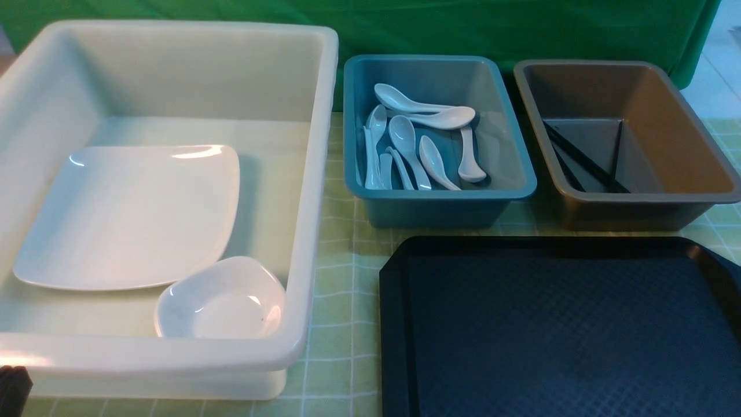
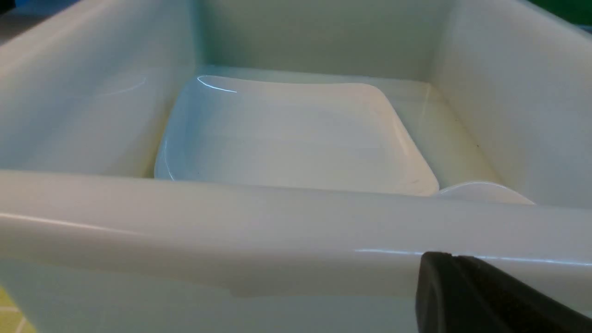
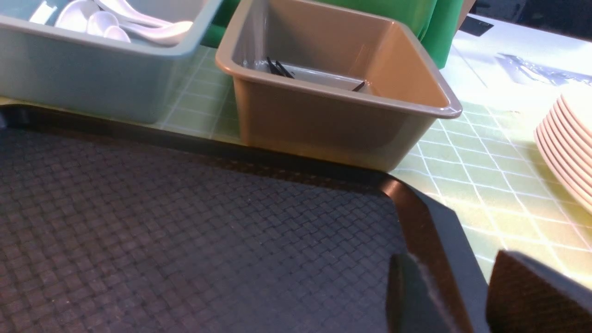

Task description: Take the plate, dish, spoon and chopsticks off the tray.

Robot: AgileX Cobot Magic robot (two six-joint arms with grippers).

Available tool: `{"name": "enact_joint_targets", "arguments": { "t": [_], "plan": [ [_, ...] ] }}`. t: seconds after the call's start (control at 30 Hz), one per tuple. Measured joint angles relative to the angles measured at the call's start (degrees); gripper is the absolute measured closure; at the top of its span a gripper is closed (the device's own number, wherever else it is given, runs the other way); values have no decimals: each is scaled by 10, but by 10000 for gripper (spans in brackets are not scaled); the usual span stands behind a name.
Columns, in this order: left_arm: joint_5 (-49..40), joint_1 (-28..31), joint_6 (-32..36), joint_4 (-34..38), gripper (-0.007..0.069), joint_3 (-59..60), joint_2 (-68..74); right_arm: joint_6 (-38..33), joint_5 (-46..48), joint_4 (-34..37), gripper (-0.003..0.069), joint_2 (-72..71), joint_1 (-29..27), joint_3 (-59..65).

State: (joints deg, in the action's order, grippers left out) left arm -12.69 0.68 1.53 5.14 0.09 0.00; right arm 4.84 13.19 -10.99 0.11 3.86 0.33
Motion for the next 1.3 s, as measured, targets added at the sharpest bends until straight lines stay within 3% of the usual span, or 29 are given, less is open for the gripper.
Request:
{"name": "enact_joint_targets", "arguments": {
  "t": [1.3],
  "plan": [
    [-1, 0, 0, -13, 633, 0, -1, 0, 0, 0, 421, 0, 0, 0]
  ]
}}
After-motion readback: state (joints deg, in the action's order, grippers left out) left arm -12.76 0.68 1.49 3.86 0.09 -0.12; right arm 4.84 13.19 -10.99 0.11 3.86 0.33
